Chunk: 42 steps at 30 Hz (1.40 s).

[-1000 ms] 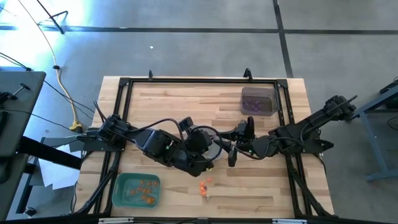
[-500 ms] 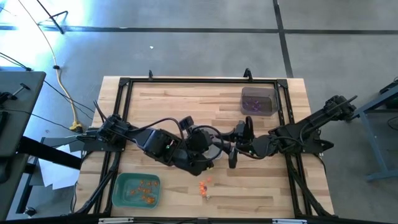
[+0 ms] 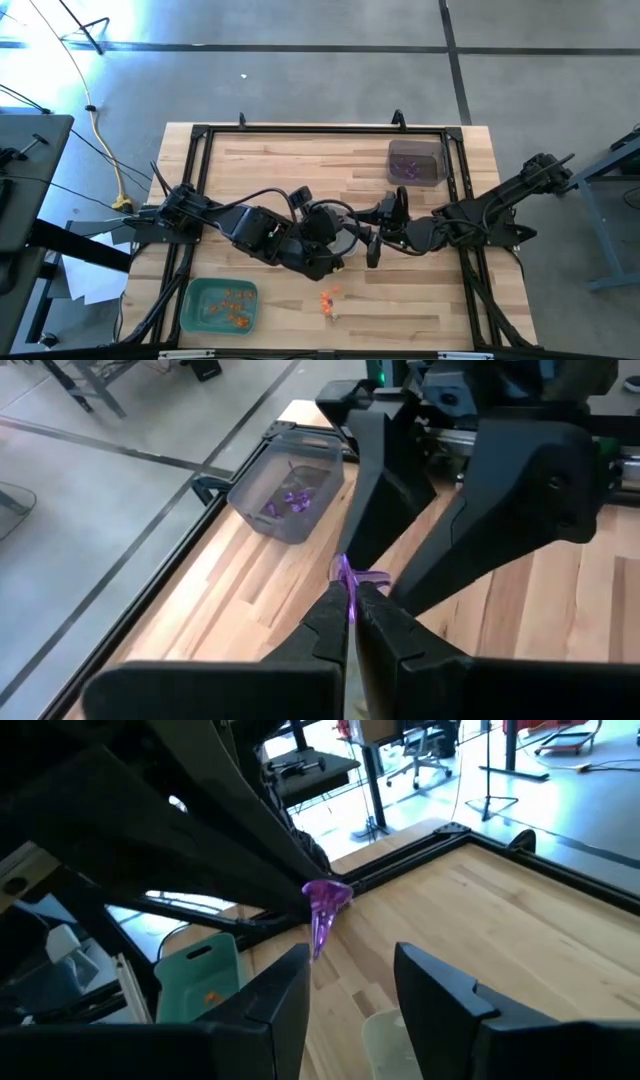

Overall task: Sort Halloween decoration
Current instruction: Put the violet witch hat toy into the black bin

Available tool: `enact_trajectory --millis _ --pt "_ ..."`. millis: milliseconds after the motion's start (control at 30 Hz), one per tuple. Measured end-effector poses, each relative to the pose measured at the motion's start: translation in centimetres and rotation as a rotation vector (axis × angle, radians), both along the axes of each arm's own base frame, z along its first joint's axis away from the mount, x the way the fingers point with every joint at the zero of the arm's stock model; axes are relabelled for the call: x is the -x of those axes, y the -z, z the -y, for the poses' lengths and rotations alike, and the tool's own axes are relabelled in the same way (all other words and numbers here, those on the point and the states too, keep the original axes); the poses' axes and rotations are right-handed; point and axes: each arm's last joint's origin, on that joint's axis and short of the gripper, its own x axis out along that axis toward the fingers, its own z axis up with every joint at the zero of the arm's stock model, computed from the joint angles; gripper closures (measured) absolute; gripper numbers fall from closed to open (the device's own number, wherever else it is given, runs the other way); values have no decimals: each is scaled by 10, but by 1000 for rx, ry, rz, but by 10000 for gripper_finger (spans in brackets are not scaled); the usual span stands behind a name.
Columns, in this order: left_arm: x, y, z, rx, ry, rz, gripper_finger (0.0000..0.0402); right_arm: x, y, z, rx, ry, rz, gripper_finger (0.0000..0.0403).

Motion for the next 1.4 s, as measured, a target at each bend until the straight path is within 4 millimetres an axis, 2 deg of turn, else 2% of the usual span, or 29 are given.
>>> enact_trajectory --millis 600,733,967,1400 --pt "0 0 1 24 10 -3 402 -3 -3 4 -14 15 31 263" --pt "0 0 0 24 10 -3 402 -3 -3 4 -17 12 33 292" --pt "0 0 0 24 10 -5 401 -3 -3 4 -18 12 34 390" --pt "0 1 0 22 11 -6 401 -3 -3 4 -18 13 33 400"
